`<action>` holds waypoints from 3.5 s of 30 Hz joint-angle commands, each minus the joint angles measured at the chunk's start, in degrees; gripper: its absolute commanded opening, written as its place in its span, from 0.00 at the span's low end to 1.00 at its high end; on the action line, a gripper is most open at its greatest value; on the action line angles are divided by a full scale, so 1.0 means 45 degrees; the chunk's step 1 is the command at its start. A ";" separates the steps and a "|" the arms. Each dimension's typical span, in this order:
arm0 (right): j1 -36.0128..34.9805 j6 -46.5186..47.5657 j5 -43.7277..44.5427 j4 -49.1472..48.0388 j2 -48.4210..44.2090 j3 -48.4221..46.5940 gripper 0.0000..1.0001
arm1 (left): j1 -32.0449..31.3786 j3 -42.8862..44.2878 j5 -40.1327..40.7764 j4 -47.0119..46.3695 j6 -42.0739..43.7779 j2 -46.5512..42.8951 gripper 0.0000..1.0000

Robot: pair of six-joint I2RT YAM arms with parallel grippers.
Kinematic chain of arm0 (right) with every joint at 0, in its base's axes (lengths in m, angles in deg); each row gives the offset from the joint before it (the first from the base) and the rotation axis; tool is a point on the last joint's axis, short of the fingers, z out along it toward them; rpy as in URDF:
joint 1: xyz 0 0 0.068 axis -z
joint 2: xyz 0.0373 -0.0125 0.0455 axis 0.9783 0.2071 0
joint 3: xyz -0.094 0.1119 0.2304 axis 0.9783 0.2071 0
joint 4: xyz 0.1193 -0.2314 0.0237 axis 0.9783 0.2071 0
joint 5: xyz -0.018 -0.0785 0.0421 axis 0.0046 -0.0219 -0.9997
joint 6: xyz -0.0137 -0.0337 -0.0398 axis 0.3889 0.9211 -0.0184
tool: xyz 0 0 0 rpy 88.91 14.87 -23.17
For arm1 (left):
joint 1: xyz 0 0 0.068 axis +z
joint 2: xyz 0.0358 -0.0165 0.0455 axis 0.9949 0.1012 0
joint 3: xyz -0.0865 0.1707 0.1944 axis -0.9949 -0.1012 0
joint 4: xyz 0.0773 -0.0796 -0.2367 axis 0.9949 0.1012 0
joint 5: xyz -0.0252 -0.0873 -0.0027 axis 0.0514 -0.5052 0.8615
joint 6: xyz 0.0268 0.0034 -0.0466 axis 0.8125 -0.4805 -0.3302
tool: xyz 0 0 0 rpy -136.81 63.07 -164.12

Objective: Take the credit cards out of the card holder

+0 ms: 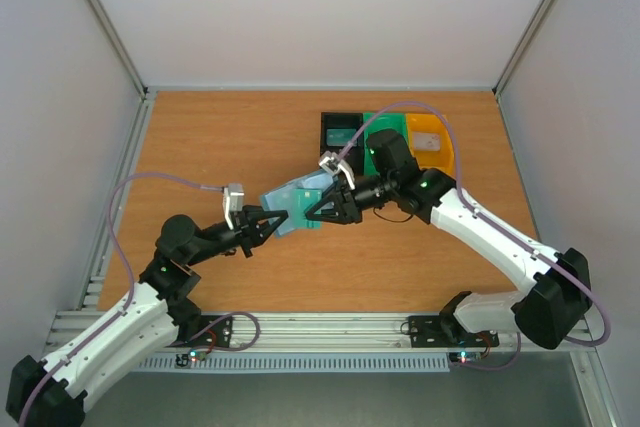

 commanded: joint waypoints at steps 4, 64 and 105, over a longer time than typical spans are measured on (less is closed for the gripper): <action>0.0029 0.0164 0.0208 0.0092 -0.0790 0.0371 0.07 | 0.0094 0.0237 0.0334 -0.0792 -0.0158 -0.0157 0.00; -0.5123 0.5626 0.6949 0.8230 0.3037 -0.6443 0.01 | 0.1493 0.4965 -0.7339 0.9331 0.9316 0.1829 0.30; -0.5783 1.2961 1.2829 -0.4142 0.2367 -0.1499 0.77 | 0.4194 0.4545 0.3675 1.0760 -1.3104 0.1986 0.00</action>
